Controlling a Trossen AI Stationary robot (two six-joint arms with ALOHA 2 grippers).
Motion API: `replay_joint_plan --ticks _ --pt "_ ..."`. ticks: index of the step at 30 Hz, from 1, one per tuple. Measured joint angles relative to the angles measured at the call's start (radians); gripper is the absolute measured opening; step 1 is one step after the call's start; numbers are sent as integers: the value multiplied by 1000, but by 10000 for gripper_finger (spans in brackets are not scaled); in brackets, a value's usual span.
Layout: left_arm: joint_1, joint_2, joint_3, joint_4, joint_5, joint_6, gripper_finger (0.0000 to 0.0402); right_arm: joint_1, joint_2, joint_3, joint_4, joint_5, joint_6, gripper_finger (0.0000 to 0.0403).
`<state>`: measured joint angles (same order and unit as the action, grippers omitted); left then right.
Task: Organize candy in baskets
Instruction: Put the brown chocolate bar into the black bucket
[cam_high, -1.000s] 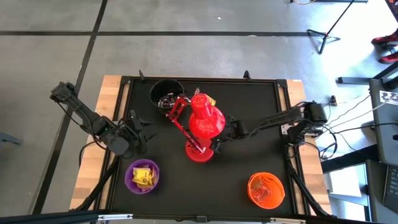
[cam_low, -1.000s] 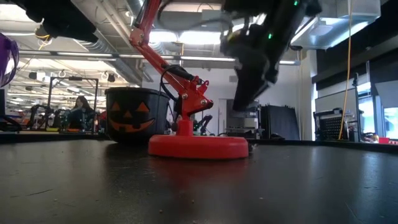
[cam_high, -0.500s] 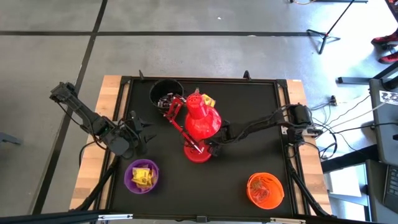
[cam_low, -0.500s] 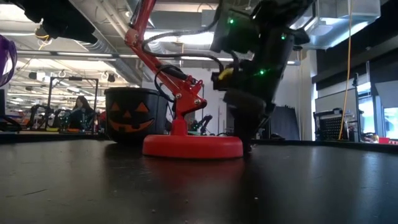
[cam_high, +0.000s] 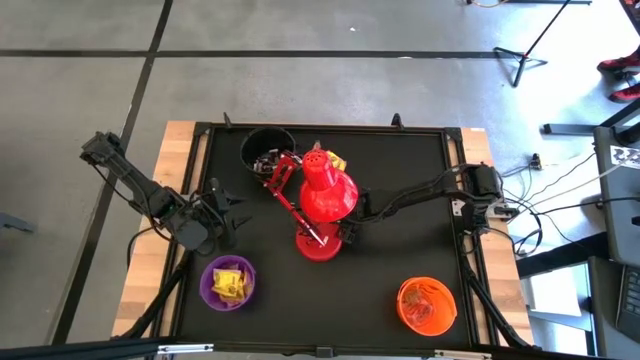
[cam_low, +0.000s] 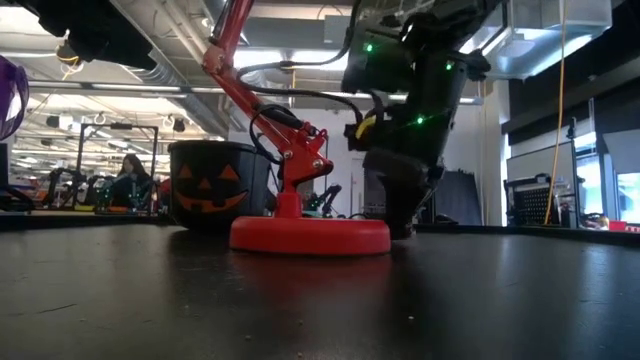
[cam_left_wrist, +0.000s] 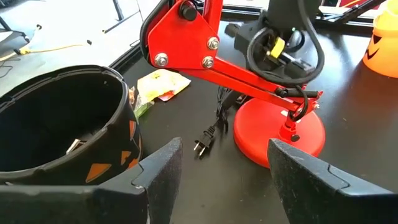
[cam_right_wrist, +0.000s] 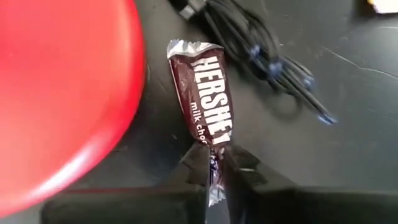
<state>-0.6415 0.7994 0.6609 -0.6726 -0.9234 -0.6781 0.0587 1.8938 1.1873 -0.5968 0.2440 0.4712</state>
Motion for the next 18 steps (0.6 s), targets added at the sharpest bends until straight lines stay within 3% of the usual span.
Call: replay_joint_plan --ticks 3,9,18 --pt "0 0 0 0 1 -1 224 19 -47 0 -33 13 30 35" --pt "0 0 0 4 2 -1 224 97 -135 0 -17 34 74 7" --pt "0 0 0 95 2 -1 224 209 -157 1 317 30 -23 24"
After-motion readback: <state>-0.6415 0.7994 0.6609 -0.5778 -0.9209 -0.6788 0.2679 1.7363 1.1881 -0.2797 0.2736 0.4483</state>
